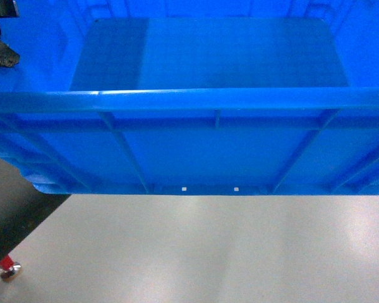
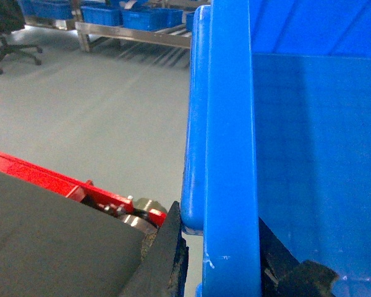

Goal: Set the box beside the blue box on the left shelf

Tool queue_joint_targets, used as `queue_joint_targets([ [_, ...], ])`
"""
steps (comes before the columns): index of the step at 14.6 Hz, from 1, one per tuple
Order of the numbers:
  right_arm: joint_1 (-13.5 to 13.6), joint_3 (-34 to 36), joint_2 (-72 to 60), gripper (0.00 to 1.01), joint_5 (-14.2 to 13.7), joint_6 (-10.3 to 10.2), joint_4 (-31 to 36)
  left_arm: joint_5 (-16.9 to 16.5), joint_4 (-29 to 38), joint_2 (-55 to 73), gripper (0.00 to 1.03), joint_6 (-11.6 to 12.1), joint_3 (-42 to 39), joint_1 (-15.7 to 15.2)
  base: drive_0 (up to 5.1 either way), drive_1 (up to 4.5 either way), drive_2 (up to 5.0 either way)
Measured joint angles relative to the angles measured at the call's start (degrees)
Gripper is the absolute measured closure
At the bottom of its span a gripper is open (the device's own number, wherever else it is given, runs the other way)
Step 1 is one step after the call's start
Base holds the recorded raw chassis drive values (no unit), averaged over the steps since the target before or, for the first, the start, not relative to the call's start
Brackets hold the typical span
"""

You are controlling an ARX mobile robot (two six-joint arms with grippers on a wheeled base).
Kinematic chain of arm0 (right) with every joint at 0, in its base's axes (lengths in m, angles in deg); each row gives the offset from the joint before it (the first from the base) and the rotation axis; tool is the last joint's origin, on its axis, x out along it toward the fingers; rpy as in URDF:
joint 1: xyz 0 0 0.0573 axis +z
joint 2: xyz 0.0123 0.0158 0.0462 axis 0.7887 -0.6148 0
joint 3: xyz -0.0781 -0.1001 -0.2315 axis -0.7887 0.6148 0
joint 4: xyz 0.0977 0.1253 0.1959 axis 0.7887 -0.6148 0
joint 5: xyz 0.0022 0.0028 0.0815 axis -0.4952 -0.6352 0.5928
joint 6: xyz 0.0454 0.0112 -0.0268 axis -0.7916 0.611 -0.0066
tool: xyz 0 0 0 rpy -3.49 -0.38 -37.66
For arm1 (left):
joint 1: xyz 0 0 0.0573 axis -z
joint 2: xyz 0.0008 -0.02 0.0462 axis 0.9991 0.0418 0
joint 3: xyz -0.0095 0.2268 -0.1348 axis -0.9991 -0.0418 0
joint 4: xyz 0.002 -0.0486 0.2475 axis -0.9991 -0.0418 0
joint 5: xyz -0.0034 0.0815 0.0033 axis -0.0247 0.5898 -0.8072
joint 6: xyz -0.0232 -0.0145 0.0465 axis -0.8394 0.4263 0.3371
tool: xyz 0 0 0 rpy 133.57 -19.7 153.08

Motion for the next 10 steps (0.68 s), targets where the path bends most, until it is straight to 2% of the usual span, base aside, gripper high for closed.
queue_joint_targets([
  [6, 0.0, 0.0, 0.0, 0.93, -0.1, 0.0, 0.0, 0.0, 0.0, 0.0, 0.86, 0.0, 0.0, 0.0, -1.5, -1.53, -1.5],
  [10, 0.0, 0.0, 0.4, 0.93, -0.2, 0.0, 0.0, 0.0, 0.1, -0.3, 0.86, 0.0, -0.1, 0.2, 0.0, 4.17, -4.1],
])
